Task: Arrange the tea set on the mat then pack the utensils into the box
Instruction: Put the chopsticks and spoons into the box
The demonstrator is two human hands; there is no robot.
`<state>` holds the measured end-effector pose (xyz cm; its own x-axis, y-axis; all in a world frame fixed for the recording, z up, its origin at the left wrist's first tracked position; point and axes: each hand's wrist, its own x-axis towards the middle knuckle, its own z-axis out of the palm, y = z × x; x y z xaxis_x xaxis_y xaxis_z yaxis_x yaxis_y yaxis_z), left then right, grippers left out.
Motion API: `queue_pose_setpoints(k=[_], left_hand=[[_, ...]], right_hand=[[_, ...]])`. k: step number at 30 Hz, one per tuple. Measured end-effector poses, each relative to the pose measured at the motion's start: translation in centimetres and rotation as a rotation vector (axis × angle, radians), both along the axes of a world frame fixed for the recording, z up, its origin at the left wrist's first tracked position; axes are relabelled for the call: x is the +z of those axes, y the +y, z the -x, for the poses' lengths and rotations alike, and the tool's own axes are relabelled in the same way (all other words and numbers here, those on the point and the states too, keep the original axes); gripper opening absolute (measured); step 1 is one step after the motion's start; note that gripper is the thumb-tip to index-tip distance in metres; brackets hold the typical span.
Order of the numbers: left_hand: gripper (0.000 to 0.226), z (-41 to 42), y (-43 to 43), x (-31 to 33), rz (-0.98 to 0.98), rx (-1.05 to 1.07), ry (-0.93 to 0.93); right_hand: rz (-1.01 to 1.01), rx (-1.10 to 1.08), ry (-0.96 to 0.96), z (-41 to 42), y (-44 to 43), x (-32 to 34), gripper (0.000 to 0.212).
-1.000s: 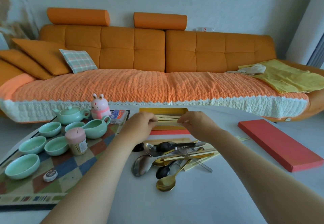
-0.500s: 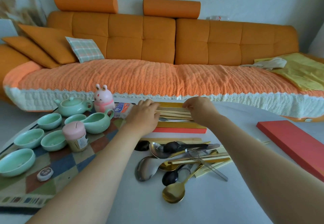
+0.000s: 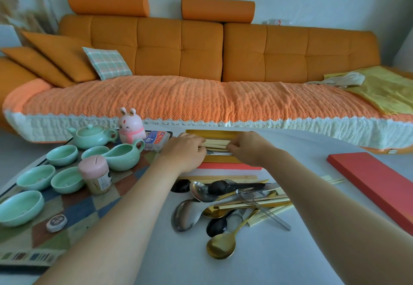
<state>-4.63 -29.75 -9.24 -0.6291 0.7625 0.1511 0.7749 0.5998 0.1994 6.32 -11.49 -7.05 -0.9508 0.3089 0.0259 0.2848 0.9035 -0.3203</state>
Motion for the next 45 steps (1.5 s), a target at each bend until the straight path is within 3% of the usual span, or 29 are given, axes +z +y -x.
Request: queue_pose_setpoints(k=[6,9,14,21,28,34,40,43,45], left_hand=[[0.022,-2.1,-0.4,0.6,-0.274,-0.084,0.192],[0.012,-3.3,-0.8,1.3,-0.351,-0.131,0.197],[0.019,-4.8,-2.1,1.5,-0.228,-0.089,0.052],[0.025,-5.1,-3.7,1.0,-0.018,-0.048,-0.040],[0.021,-5.3,-3.6,0.9,-0.027,-0.056,-0.072],[0.019,-4.1,-3.2,1.0,-0.095,-0.054,-0.138],[0.021,-2.5,-1.8,1.7,-0.331,-0.053,0.079],[0.024,-1.5,-1.4,1.3,-0.344,-0.035,0.211],[0.032,-0.9,-1.2,0.8,-0.296,-0.020,0.182]], right_hand=[[-0.140,0.126,0.204,-2.0,-1.5,2.0,0.029],[-0.122,0.153,0.127,-2.7,-3.0,2.4,0.031],[-0.317,0.205,-0.169,-3.8,-4.7,1.0,0.030],[-0.366,0.129,-0.166,-4.7,-4.4,-0.8,0.040],[-0.344,0.084,-0.114,-4.8,-4.8,-1.0,0.037],[-0.208,0.109,0.101,-4.7,-3.6,0.2,0.033],[-0.030,0.046,0.331,-3.6,-1.8,0.9,0.037],[-0.025,-0.022,0.366,-2.1,-0.7,0.8,0.043],[-0.032,-0.075,0.336,-1.1,0.0,0.7,0.047]])
